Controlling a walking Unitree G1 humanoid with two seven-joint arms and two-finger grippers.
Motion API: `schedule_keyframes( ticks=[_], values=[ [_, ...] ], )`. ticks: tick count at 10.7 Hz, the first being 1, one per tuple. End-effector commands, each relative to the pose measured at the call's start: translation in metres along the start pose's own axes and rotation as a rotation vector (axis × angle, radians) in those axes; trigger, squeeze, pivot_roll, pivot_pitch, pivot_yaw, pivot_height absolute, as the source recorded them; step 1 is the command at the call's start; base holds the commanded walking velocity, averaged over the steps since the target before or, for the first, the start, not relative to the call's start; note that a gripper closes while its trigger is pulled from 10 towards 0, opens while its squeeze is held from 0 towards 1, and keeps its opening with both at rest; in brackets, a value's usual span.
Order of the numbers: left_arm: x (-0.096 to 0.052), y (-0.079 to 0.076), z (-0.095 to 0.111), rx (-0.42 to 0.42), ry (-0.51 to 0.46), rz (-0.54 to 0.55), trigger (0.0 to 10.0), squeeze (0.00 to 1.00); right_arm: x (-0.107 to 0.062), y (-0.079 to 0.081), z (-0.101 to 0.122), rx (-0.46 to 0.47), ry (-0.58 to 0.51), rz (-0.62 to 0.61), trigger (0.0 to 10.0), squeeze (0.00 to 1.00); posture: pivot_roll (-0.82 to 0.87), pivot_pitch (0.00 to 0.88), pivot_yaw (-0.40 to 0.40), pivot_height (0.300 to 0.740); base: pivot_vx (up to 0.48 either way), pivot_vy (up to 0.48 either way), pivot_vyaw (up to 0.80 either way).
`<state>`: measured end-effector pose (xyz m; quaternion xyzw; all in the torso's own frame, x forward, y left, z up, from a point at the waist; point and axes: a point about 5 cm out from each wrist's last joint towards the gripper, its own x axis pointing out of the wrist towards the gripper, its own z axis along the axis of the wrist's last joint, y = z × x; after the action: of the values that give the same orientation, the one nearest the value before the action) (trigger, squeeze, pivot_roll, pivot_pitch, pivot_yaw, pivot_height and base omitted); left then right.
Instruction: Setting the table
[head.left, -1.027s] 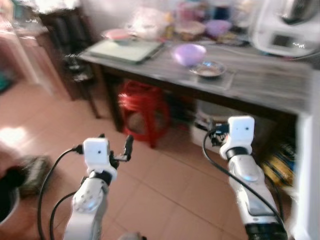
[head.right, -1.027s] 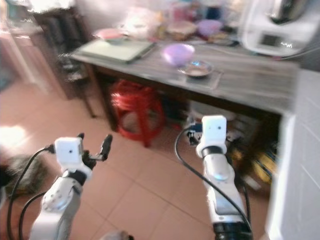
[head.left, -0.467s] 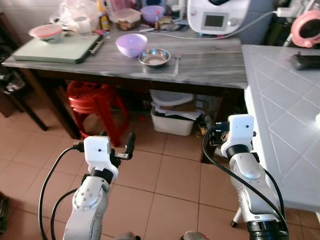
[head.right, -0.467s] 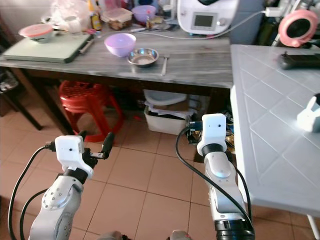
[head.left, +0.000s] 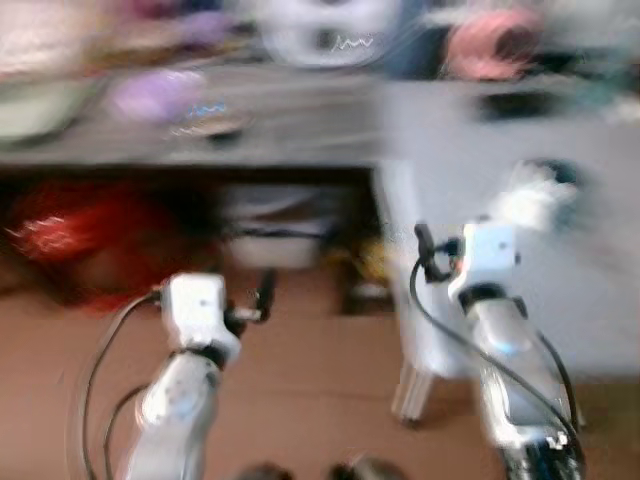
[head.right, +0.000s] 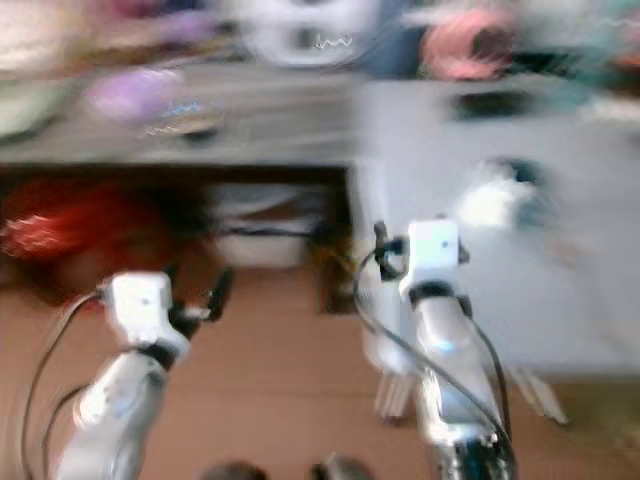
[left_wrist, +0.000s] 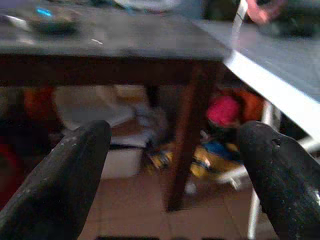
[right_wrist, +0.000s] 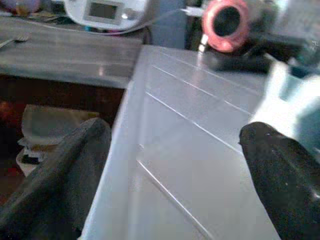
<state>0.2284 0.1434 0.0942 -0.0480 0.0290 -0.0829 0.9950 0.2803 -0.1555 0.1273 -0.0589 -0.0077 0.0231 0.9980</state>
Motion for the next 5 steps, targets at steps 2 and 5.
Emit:
schedule_keyframes(
  ticks=[2, 5],
  values=[
    [-0.0003, -0.0024, 0.005, 0.003, -0.016, -0.004, 10.0, 0.0, 0.0011, -0.0032, 0.0072, -0.011, -0.029, 0.003, 10.0, 0.24, 0.0, 0.071, 0.058, 0.74, 0.0, -0.317, -0.4],
    [-0.0005, -0.0041, 0.0049, 0.008, -0.012, -0.005, 10.0, 0.0, 0.0022, -0.0007, 0.0103, -0.011, -0.038, 0.013, 10.0, 0.0, 0.0, 0.077, 0.057, 0.74, 0.0, -0.354, 0.0]
  ],
)
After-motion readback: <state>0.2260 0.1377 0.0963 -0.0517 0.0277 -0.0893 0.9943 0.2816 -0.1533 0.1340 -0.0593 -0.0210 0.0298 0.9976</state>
